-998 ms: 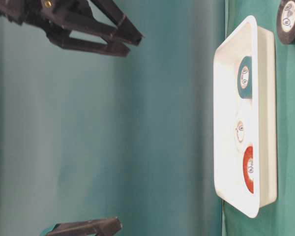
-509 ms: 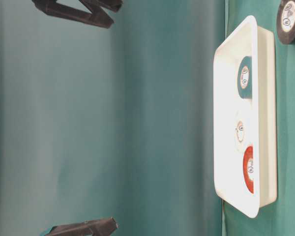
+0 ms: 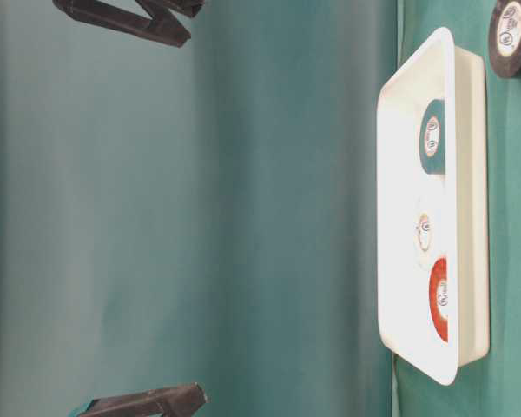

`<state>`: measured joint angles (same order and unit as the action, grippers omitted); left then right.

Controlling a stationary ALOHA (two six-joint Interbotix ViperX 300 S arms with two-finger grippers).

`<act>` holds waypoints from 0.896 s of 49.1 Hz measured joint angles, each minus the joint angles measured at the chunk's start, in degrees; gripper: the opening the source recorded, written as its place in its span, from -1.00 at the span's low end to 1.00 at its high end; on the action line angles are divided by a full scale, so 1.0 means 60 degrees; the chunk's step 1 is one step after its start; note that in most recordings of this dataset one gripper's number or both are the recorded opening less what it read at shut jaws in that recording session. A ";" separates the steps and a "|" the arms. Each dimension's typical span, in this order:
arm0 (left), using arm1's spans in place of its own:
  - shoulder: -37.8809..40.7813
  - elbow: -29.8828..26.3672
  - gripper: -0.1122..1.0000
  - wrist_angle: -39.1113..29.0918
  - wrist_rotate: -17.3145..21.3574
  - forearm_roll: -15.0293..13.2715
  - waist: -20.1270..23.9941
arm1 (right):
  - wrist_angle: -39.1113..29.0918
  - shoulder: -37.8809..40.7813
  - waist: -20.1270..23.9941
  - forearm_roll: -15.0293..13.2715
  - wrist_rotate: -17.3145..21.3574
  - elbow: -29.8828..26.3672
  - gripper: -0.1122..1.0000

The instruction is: Pick up the tape from a random location and place it into the white case.

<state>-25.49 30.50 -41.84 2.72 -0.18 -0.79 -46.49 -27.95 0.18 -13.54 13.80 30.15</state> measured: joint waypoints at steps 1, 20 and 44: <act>0.0000 -0.0015 0.96 0.0000 0.0000 0.0000 0.0000 | 0.0000 0.0000 0.0000 0.0000 0.0000 0.0000 0.82; 0.0000 0.0000 0.96 0.0000 0.0000 0.0000 0.0029 | 0.0015 0.0000 0.0015 0.0000 0.0000 0.0044 0.82; -0.0352 0.0337 0.96 0.0117 0.0000 0.0000 0.0220 | 0.0029 -0.0278 0.0015 0.0015 0.0000 0.0234 0.82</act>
<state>-27.60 32.52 -41.13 2.72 -0.18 0.53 -46.32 -29.62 0.26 -13.45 13.80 31.55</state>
